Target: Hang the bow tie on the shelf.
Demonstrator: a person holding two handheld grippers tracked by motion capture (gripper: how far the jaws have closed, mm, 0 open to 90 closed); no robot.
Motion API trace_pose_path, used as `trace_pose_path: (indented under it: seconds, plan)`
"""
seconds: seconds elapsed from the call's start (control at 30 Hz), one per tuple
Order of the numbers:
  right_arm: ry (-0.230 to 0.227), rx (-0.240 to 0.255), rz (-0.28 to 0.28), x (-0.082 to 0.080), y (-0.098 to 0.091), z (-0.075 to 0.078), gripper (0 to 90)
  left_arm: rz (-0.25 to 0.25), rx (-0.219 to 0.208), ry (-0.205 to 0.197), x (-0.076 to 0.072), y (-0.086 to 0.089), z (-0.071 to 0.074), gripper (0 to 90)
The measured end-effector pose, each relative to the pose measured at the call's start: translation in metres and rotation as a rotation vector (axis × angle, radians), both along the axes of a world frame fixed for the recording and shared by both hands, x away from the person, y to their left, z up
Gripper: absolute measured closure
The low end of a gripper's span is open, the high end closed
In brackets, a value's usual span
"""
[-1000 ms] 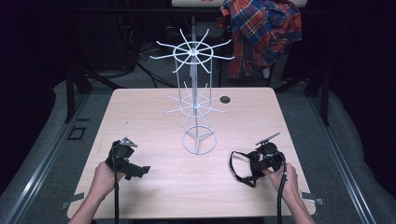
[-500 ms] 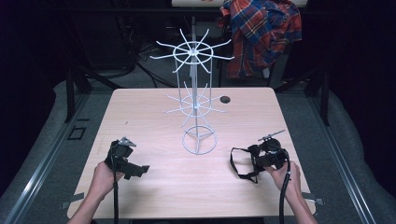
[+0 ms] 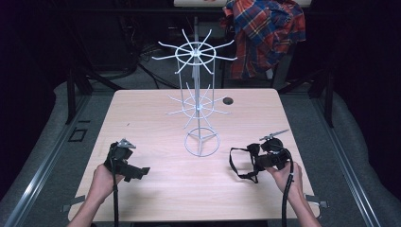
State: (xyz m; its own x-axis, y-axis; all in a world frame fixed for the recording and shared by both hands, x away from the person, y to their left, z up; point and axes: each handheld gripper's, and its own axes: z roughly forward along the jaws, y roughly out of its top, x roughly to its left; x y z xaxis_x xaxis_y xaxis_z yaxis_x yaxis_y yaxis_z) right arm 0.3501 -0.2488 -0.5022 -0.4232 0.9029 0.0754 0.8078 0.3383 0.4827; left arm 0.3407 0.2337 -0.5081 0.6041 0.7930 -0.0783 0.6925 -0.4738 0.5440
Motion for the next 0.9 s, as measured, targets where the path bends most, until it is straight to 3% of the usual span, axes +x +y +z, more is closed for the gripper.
trace_pose_path:
  seconds: [0.1,0.33,0.43,0.47,0.7,0.73,0.9]
  plan:
    - [-0.022,0.014,0.004,0.001,0.004,0.005,75.1,-0.006,-0.001,-0.001,0.0,0.0,0.0,0.0]
    - [-0.027,0.038,0.013,0.0,0.004,0.01,75.1,-0.003,0.002,0.003,0.0,-0.002,-0.001,0.0]
    - [-0.03,0.009,0.025,0.0,0.002,0.014,75.1,-0.006,0.003,0.004,0.001,-0.003,-0.001,0.0]
    - [-0.041,0.043,0.02,0.0,0.003,0.015,75.1,-0.008,0.005,0.007,0.001,-0.004,-0.002,0.0]
    - [-0.051,0.019,0.036,0.001,0.0,0.024,75.0,-0.002,0.007,-0.003,0.0,-0.003,-0.001,0.0]
    - [-0.071,0.059,0.02,0.002,0.002,0.024,75.1,-0.002,0.007,-0.003,0.0,-0.003,-0.001,0.0]
    - [-0.084,0.066,0.02,0.006,0.002,0.029,75.1,0.005,0.002,0.001,0.0,0.001,-0.002,0.0]
